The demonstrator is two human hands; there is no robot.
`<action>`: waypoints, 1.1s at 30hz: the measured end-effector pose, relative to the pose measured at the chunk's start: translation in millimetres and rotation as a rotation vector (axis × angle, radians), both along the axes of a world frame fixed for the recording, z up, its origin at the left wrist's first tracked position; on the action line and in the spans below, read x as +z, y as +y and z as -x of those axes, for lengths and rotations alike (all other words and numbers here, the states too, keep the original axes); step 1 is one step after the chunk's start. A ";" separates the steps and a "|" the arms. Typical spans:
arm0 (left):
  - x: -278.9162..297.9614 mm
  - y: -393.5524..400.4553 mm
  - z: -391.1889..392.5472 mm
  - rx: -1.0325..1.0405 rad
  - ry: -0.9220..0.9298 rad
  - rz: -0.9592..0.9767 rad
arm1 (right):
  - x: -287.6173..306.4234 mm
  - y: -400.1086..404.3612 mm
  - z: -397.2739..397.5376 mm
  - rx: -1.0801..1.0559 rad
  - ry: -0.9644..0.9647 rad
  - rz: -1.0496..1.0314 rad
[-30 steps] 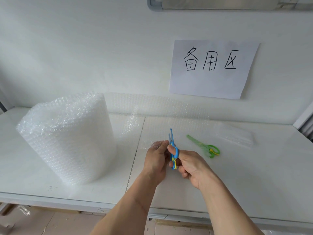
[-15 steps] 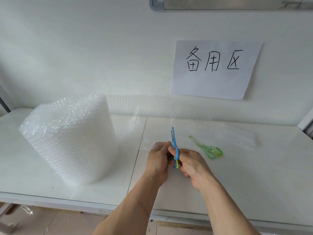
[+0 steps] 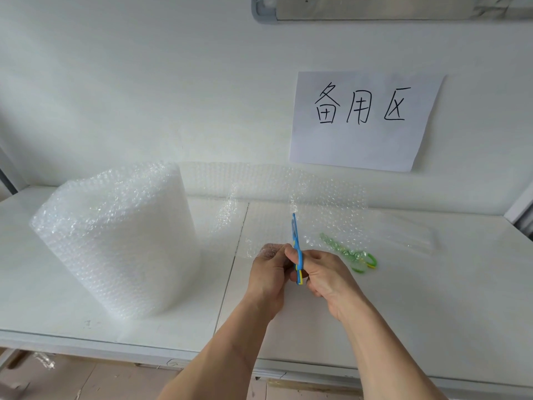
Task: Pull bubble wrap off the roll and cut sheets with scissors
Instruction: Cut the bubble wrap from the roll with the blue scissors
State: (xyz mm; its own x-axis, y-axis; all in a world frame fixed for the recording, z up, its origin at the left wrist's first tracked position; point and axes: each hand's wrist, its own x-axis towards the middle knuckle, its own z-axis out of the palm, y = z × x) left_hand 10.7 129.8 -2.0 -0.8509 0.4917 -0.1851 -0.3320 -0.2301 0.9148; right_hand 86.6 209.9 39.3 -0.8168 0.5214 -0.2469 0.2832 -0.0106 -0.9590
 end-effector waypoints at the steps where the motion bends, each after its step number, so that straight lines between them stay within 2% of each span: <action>1: -0.5 0.3 0.0 -0.001 0.004 0.005 | 2.2 0.3 -0.2 0.011 -0.015 -0.005; 8: 1.9 0.2 -3.0 -0.006 0.024 0.004 | 14.5 5.9 -0.3 0.035 -0.072 -0.044; 21: -0.2 1.4 -3.7 0.016 0.008 0.009 | 3.9 8.0 -0.8 0.051 0.022 -0.065; 33: -5.0 1.5 -2.7 0.010 0.032 0.002 | 10.9 13.8 3.9 0.019 0.032 -0.067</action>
State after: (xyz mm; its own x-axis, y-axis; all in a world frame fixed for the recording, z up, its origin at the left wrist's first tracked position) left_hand 13.4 131.4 -7.1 -0.8614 0.4826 -0.1582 -0.2998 -0.2318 0.9254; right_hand 82.6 223.7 50.1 -0.8337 0.5199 -0.1859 0.2521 0.0589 -0.9659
